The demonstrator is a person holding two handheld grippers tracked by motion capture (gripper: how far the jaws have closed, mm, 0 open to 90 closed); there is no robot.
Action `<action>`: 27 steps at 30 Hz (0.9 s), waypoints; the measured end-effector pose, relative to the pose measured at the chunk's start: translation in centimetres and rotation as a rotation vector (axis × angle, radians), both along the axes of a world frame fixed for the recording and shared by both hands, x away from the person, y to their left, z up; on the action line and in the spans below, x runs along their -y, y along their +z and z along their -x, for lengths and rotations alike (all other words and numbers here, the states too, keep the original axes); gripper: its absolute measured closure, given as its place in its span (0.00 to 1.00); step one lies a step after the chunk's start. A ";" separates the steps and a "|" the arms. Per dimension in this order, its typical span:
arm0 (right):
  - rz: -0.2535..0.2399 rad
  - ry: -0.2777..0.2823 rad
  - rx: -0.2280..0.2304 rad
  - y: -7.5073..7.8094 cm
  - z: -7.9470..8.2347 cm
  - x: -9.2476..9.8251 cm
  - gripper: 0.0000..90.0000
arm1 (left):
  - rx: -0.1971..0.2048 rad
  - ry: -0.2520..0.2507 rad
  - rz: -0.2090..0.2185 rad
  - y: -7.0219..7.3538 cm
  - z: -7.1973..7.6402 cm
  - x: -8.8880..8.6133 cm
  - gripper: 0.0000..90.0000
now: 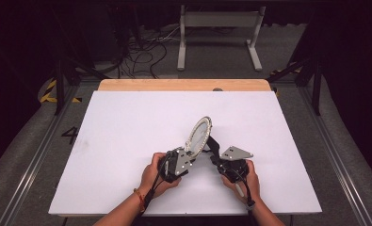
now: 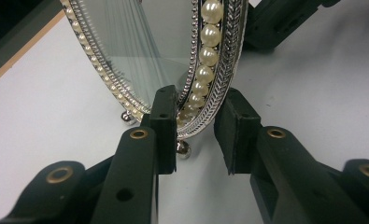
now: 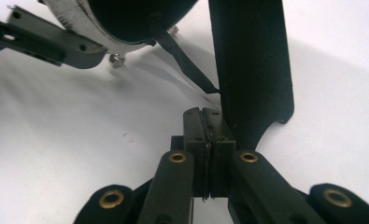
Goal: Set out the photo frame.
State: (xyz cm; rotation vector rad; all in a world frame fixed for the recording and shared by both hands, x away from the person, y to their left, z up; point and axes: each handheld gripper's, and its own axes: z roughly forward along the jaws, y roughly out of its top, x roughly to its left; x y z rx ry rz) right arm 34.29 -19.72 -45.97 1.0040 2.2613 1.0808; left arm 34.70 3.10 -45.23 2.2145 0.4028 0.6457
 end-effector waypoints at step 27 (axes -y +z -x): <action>-0.013 -0.065 -0.010 0.0 -1.6 1.5 0.99 | -0.068 -0.098 0.074 0.5 -0.1 1.3 0.74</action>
